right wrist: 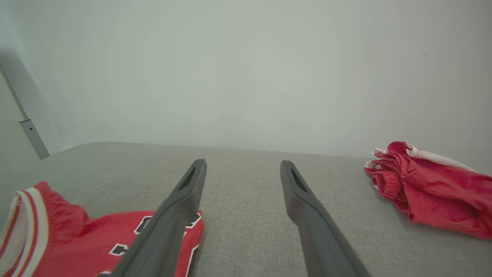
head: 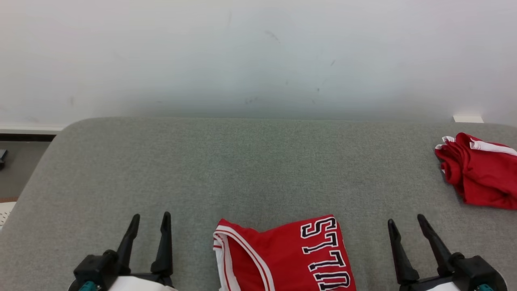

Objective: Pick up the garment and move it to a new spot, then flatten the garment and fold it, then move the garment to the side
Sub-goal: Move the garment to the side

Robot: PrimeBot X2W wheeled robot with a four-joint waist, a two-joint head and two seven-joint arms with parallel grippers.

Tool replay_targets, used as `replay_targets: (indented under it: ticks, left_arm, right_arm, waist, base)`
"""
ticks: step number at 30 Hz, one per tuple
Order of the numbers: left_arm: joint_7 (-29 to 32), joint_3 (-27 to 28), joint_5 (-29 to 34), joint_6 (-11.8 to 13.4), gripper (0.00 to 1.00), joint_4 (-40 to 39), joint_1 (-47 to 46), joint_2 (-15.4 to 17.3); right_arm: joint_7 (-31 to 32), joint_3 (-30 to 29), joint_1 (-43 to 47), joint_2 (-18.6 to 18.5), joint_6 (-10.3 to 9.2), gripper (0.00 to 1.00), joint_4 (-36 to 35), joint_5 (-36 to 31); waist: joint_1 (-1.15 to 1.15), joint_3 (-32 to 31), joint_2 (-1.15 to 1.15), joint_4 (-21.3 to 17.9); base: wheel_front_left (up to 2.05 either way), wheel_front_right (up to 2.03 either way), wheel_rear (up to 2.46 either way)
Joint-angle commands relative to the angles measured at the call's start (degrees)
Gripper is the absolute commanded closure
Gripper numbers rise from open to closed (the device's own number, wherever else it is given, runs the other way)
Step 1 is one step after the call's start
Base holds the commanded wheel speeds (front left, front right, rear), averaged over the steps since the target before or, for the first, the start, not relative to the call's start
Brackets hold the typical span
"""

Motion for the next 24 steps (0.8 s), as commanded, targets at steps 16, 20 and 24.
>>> replay_targets:
  ticks: [16,20,24]
  left_arm:
    - [-0.1,-1.3,-0.5,0.3,0.0,0.0,-1.1,0.2]
    - [-0.1,-1.3,-0.6,0.4,0.0,-0.1,-1.3,0.2]
    - [-0.1,-1.4,-0.6,0.4,0.0,0.0,-1.5,0.2]
  right_arm:
    - [19.0,12.0,-7.3,-2.4,-0.14,0.0,12.3,12.5]
    - [23.4,12.6,-9.0,-1.9,-0.13,0.0,15.7,15.0]
    - [30.1,12.9,-9.5,-1.6,-0.14,0.0,19.9,17.2]
  waist:
    - [0.0,1.2,0.0,4.2]
    - [0.0,1.6,0.0,5.5]
    - [0.0,1.9,0.0,6.7]
  base:
    - [0.0,0.0,0.0]
    - [0.0,0.0,0.0]
    - [0.0,0.0,0.0]
